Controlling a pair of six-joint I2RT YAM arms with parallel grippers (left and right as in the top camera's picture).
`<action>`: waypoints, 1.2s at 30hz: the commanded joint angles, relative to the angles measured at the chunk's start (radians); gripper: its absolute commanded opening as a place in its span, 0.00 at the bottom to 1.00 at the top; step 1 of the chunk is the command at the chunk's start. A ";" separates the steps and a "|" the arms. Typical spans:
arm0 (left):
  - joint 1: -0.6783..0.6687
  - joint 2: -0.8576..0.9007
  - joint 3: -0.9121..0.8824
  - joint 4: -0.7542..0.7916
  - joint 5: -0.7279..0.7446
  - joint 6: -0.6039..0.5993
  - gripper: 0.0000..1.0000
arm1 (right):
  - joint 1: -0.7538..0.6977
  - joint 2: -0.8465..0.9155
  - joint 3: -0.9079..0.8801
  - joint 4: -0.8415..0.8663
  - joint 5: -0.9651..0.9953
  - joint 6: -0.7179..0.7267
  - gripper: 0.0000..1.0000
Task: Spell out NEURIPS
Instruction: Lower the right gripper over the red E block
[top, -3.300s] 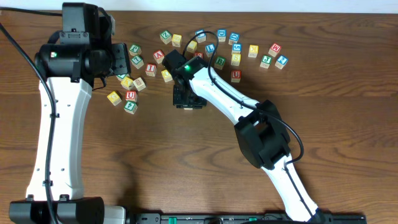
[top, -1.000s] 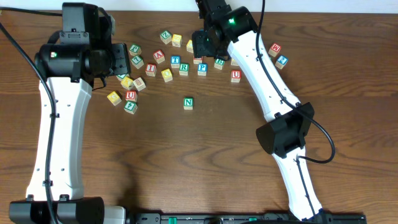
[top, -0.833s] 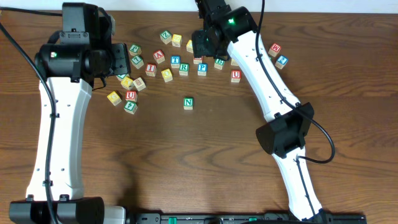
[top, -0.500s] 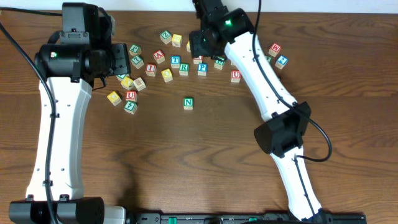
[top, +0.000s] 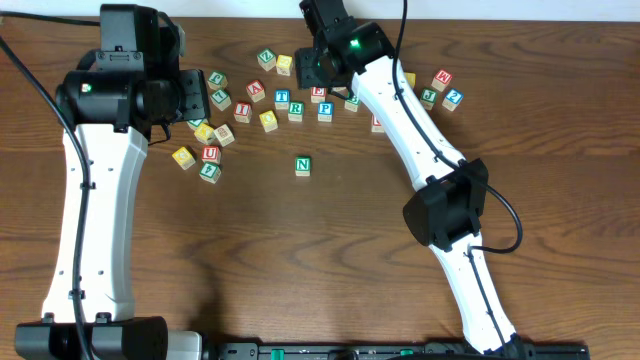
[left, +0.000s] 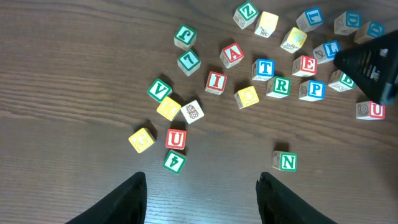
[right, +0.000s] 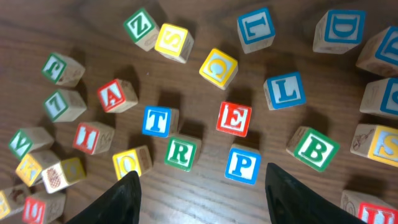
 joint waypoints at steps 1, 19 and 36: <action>-0.001 -0.003 0.005 -0.003 -0.009 -0.005 0.56 | 0.006 0.012 -0.047 0.040 0.037 0.029 0.58; -0.001 -0.003 0.005 -0.004 -0.009 -0.005 0.56 | 0.004 0.013 -0.270 0.283 0.060 0.070 0.53; -0.001 -0.003 0.005 -0.004 -0.009 -0.005 0.56 | 0.004 0.014 -0.447 0.499 0.116 0.097 0.53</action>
